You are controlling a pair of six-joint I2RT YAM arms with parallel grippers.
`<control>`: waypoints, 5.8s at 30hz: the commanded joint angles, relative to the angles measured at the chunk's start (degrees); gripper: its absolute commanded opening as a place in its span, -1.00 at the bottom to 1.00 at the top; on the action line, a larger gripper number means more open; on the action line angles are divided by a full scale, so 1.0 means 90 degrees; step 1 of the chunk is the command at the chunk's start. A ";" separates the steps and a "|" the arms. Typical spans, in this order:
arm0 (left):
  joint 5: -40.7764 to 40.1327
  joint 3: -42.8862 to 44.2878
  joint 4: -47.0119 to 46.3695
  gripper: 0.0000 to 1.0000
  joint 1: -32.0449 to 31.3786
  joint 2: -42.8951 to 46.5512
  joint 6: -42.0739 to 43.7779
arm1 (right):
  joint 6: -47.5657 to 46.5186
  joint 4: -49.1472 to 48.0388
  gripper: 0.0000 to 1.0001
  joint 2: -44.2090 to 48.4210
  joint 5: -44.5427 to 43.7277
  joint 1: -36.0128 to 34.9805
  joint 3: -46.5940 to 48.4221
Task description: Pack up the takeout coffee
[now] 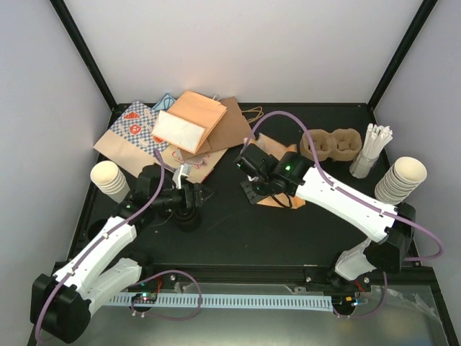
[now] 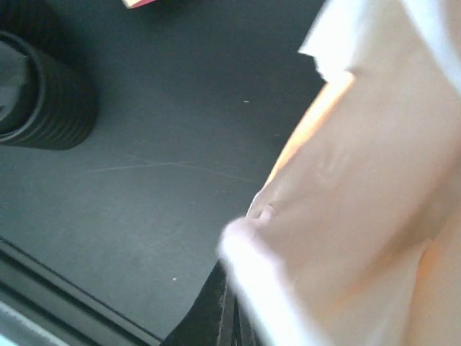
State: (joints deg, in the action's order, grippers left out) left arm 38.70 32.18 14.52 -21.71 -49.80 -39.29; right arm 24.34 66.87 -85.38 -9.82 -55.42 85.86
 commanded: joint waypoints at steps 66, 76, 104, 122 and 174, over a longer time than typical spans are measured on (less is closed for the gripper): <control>-0.0542 -0.0617 -0.2788 0.38 -0.0712 -0.0507 -0.2275 | -0.0409 -0.1485 -0.28 0.1292 0.1458 -0.0034 -0.0726; -0.0473 -0.0589 -0.2458 0.48 -0.0695 -0.0204 -0.1986 | -0.0302 -0.2168 -0.28 0.1878 0.1035 0.2018 -0.2350; -0.0062 -0.0422 -0.2063 0.66 -0.0351 0.0508 -0.1722 | -0.0621 -0.3211 -0.34 -0.0289 0.1147 0.2910 -0.2713; -0.0122 -0.0383 -0.1554 0.69 -0.0302 0.0252 -0.1435 | -0.1326 -0.3358 -0.07 -0.0118 0.1570 0.2548 -0.2972; -0.1469 0.1091 0.1063 0.67 -0.0311 0.0544 0.0699 | -0.0820 -0.0985 -0.98 0.2394 -0.0478 0.2062 -0.1755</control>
State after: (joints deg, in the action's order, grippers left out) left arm 27.83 36.58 19.03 -24.75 -46.06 -36.97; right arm 16.82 53.74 -67.46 -11.77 -36.69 65.91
